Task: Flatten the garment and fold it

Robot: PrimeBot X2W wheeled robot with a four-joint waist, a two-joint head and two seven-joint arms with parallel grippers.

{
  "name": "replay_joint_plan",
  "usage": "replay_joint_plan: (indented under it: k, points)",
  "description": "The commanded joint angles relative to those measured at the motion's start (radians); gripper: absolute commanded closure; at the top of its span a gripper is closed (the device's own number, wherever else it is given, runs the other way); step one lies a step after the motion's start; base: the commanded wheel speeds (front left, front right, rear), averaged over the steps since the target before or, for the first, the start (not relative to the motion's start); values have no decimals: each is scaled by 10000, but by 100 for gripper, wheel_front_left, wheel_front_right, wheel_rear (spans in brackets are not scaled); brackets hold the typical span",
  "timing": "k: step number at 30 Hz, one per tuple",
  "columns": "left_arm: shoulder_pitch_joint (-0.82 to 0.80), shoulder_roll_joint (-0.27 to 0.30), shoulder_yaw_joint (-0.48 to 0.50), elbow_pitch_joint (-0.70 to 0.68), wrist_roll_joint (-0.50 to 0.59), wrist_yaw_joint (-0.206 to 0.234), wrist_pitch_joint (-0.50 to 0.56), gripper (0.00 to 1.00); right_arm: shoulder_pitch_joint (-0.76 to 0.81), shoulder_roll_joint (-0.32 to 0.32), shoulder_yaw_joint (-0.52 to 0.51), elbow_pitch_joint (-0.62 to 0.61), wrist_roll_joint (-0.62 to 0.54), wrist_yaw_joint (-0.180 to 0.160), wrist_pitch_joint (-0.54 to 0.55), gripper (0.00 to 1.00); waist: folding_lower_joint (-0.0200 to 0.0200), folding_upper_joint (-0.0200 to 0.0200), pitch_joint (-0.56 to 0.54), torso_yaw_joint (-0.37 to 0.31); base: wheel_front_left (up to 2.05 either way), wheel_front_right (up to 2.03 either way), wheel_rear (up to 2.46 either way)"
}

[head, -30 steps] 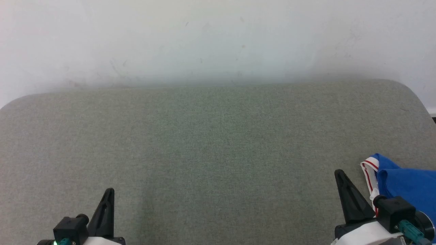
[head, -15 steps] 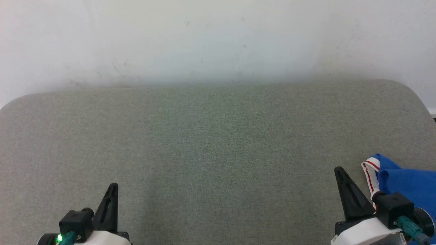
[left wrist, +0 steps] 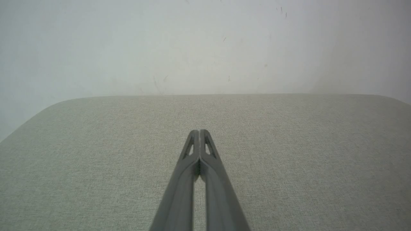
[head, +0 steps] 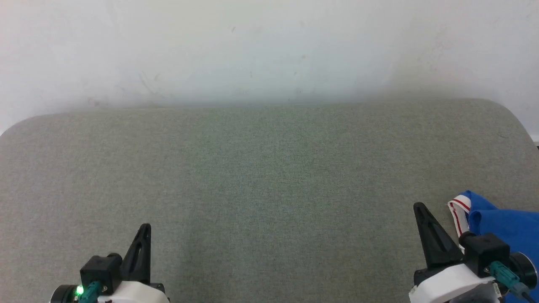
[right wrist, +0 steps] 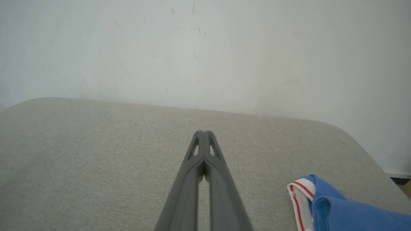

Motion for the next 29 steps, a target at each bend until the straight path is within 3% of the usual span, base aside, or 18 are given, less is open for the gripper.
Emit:
replay_joint_plan:
  k: [1,29]
  points:
    - [-232,-82,62,-86,147,29,55,100,-195,17,-37,36,-71,-3,65,100,0,0,1,4,0,0,0]
    - [-546,-568,179,-307,820,47,606,100,-578,27,-116,268,-278,-5,295,100,0,0,16,74,0,0,0]
